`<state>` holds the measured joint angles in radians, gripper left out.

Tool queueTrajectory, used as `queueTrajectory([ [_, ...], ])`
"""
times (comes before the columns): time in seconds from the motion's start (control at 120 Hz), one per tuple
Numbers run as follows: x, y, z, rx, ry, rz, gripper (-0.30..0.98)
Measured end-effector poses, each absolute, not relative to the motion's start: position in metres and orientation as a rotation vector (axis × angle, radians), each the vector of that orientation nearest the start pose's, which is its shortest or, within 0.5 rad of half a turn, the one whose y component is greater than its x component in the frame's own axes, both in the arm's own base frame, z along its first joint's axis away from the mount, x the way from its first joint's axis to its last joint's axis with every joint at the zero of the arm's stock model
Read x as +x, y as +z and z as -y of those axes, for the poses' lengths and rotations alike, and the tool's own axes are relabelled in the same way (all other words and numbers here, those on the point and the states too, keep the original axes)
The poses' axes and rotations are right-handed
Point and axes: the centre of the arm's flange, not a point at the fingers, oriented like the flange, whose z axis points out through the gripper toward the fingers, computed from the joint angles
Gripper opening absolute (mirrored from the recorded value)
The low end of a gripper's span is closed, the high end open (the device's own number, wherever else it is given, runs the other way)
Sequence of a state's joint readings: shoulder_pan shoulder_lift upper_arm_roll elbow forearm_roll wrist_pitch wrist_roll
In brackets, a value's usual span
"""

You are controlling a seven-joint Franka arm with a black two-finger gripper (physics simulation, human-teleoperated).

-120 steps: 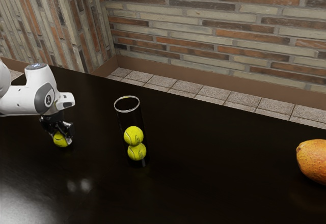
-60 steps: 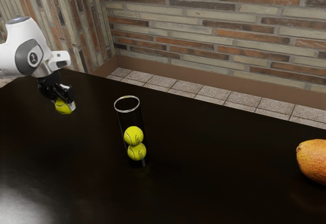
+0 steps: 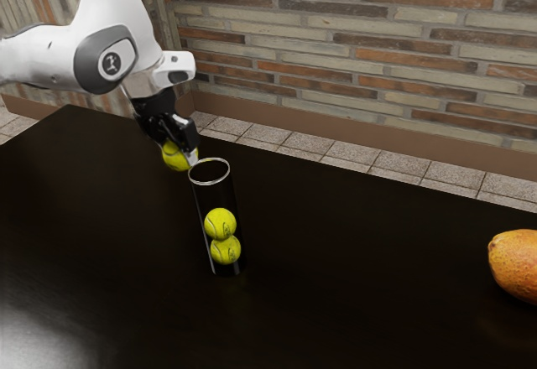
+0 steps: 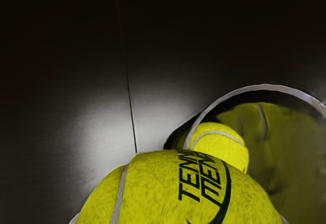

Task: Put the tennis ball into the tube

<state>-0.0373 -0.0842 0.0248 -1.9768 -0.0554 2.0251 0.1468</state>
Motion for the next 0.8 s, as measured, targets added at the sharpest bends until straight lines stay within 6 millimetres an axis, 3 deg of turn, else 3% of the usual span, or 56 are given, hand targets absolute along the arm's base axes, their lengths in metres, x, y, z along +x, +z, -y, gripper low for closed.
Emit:
queueTrajectory([
  [0.283,0.558,0.526,0.048,-3.143,-0.224,-0.239,0.24],
  [0.5,0.565,0.522,0.064,-3.158,-0.208,-0.233,0.49],
  [0.683,0.562,0.523,0.069,-3.168,-0.194,-0.225,0.61],
  [0.733,0.56,0.531,0.068,-3.169,-0.189,-0.219,0.62],
  [0.8,0.562,0.571,0.064,-3.17,-0.235,-0.207,0.64],
])
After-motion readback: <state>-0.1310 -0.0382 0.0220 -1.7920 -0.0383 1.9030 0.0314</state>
